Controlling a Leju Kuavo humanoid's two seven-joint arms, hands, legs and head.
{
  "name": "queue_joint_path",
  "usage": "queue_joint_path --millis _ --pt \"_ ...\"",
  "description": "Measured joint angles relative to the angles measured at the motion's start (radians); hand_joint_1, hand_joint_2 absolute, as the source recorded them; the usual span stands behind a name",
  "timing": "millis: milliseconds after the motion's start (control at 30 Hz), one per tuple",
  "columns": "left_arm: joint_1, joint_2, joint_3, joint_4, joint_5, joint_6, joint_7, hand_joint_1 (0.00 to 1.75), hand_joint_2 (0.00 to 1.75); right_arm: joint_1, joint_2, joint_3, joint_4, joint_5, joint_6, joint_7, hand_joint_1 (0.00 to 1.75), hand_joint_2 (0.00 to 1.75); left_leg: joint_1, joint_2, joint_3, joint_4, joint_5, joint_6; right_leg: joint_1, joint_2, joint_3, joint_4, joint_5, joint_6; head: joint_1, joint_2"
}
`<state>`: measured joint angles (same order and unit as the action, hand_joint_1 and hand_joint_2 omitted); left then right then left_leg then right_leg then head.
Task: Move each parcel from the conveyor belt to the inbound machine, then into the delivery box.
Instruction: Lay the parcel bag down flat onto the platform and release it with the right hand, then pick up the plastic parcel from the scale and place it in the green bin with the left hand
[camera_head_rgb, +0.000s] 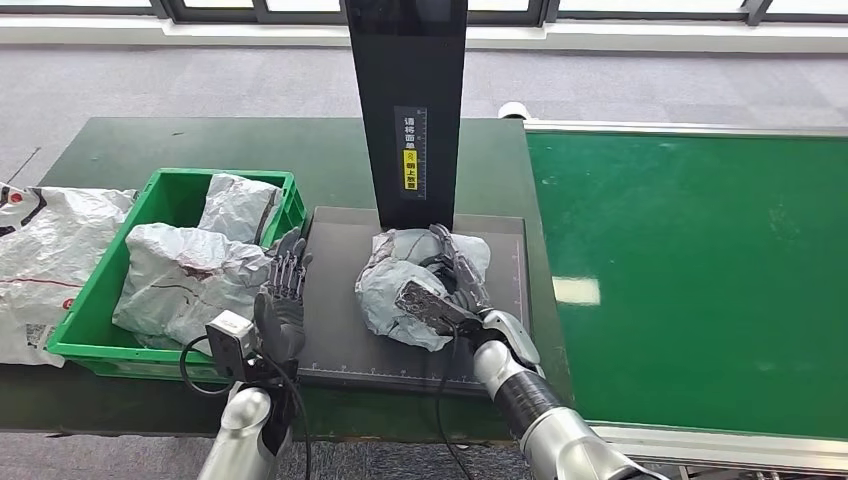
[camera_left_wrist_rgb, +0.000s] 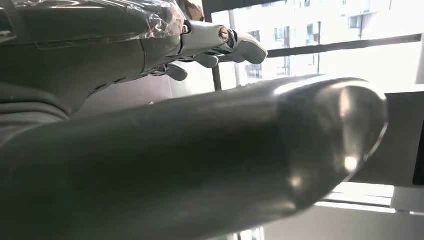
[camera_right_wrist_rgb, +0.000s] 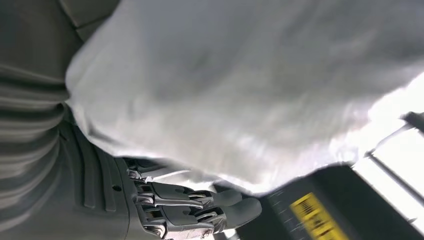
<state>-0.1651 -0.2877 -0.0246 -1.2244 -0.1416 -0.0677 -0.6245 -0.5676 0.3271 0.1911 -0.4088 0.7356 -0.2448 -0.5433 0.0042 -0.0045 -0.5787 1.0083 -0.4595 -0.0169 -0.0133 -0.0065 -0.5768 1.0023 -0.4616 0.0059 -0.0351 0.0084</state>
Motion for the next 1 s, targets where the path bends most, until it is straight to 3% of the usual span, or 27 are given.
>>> queue_joint_path --millis 100,233,500,1000 --pt "0.006 -0.004 0.001 -0.015 -0.034 0.063 0.017 0.0 0.0 0.034 0.004 0.0 -0.035 -0.027 0.079 -0.068 0.0 1.75 0.0 0.0 0.0 0.0 0.0 0.0 0.0 0.0 0.0 0.0 0.0 0.0 0.0 0.0" --pt "0.035 -0.01 0.002 -0.055 -0.064 0.136 0.061 0.0 0.0 0.153 -0.003 0.021 -0.196 -0.038 0.166 -0.063 0.0 1.75 0.0 0.0 0.0 0.0 -0.001 0.0 0.001 0.0 -0.001 0.0 -0.001 -0.001 0.0 0.0" --pt "0.096 -0.011 0.001 -0.14 -0.085 0.12 0.085 0.0 0.0 0.464 -0.097 0.081 -0.673 -0.049 0.271 -0.038 0.0 1.75 0.0 0.0 -0.002 0.0 -0.003 0.0 0.0 -0.001 -0.002 -0.001 -0.003 0.0 0.0 0.0" --pt "0.099 -0.008 0.001 -0.165 -0.079 0.078 0.049 0.0 0.0 0.607 -0.147 0.054 -0.952 -0.071 0.295 -0.036 0.0 1.75 0.0 0.002 -0.001 0.0 -0.003 0.0 0.0 0.002 -0.002 -0.001 -0.002 0.0 0.0 0.0"
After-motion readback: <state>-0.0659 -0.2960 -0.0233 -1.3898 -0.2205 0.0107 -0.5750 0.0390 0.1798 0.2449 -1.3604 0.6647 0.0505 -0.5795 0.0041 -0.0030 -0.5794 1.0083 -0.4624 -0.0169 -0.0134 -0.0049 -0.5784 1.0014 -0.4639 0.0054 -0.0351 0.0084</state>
